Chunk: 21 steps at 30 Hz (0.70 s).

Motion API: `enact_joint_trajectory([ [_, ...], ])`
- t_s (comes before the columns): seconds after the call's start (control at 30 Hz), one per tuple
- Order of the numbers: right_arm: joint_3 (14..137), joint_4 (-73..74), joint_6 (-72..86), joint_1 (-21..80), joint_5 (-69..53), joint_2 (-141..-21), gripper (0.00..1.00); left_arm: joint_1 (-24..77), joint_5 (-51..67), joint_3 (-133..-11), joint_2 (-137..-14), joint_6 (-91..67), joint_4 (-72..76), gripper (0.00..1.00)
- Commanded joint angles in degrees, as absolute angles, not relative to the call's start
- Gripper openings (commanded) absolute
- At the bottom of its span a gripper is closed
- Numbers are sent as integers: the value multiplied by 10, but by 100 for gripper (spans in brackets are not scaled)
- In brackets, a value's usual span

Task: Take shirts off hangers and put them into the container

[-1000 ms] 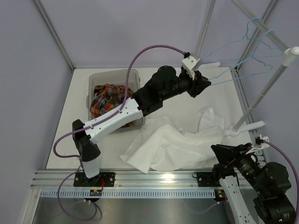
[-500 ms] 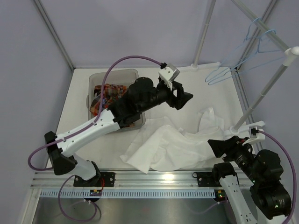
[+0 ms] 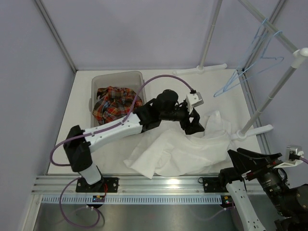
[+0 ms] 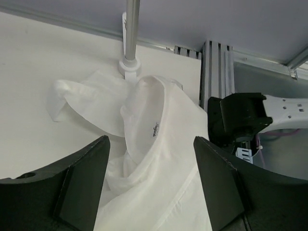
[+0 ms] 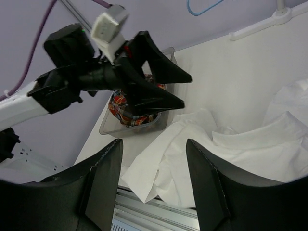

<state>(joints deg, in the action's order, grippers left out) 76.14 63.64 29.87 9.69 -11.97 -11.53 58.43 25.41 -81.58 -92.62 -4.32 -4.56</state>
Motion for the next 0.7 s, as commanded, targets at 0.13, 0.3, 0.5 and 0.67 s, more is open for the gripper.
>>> enact_joint_trajectory([
  [0.13,798,678,286,94,-118,-124,64,575,351,-934,-1072,-29,-57,75],
  [0.3,791,683,284,94,-116,-120,65,571,361,-969,-1133,-34,-62,75],
  [0.5,780,675,283,94,-119,-115,65,564,389,-979,-1166,-47,-51,75],
  [0.67,769,670,281,94,-118,-112,65,564,403,-965,-1170,-60,-29,75],
])
